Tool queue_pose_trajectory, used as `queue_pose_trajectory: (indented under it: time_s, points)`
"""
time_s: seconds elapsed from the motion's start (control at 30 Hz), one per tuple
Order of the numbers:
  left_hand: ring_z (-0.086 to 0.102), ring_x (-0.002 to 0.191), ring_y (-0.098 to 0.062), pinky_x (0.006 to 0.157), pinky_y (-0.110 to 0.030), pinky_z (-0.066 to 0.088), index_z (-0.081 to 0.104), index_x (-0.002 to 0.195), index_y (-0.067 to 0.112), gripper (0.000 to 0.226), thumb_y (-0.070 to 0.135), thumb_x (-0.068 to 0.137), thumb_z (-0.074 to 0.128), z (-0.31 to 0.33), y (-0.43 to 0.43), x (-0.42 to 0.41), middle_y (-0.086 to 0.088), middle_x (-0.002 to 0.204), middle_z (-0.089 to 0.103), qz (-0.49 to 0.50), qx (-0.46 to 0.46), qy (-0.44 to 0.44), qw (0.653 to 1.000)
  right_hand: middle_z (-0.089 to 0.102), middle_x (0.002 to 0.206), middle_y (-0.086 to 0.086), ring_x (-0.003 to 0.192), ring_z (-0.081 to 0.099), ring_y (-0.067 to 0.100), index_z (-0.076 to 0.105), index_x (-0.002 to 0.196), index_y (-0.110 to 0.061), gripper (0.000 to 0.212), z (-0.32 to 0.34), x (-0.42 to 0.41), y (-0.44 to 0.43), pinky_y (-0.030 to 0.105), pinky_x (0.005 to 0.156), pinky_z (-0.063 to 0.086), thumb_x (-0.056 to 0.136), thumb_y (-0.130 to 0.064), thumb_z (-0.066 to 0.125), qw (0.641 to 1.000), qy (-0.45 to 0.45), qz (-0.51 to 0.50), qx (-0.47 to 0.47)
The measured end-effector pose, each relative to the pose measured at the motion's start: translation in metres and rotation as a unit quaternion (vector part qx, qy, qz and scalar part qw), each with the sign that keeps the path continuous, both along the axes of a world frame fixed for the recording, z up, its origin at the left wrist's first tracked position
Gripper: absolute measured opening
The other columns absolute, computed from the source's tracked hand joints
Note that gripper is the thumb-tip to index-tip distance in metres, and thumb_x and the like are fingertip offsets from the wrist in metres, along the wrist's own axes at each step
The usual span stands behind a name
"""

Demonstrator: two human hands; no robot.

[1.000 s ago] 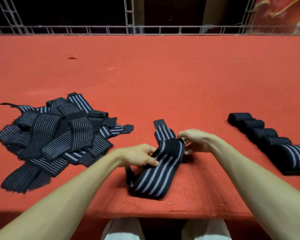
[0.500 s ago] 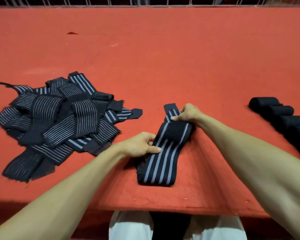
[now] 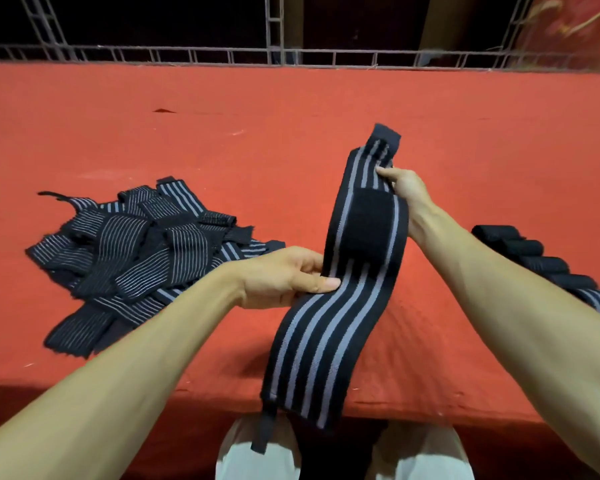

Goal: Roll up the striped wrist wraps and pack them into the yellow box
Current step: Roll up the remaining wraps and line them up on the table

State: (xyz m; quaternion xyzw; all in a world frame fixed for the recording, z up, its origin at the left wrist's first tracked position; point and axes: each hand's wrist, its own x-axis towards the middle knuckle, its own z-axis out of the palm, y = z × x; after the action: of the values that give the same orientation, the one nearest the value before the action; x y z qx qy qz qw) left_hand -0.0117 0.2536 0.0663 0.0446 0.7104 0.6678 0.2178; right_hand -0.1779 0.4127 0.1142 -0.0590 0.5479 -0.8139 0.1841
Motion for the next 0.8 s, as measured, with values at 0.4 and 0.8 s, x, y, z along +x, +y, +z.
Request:
queue_pose_trajectory:
  time_s: [0.4, 0.8]
  points:
    - [0.067, 0.090, -0.024, 0.075, -0.035, 0.055, 0.060, 0.119, 0.006, 0.022, 0.012, 0.099, 0.053, -0.064, -0.003, -0.028, -0.013, 0.109, 0.069, 0.156, -0.070, 0.039, 0.985, 0.065, 0.082, 0.002, 0.065, 0.062, 0.012, 0.059, 0.113, -0.011, 0.018, -0.055, -0.054, -0.046, 0.019, 0.045, 0.049, 0.095, -0.006, 0.058, 0.978, 0.087, -0.042, 0.183]
    - [0.049, 0.040, -0.011, 0.034, -0.022, 0.035, 0.065, 0.089, 0.005, 0.033, 0.034, 0.099, 0.052, -0.117, -0.025, -0.072, 0.003, 0.055, 0.059, 0.247, -0.200, 0.031, 0.948, 0.061, 0.102, 0.009, 0.073, 0.057, 0.015, 0.045, 0.137, -0.011, 0.047, -0.147, -0.132, -0.106, 0.026, 0.059, 0.044, 0.092, -0.001, 0.054, 0.954, 0.043, 0.046, 0.293]
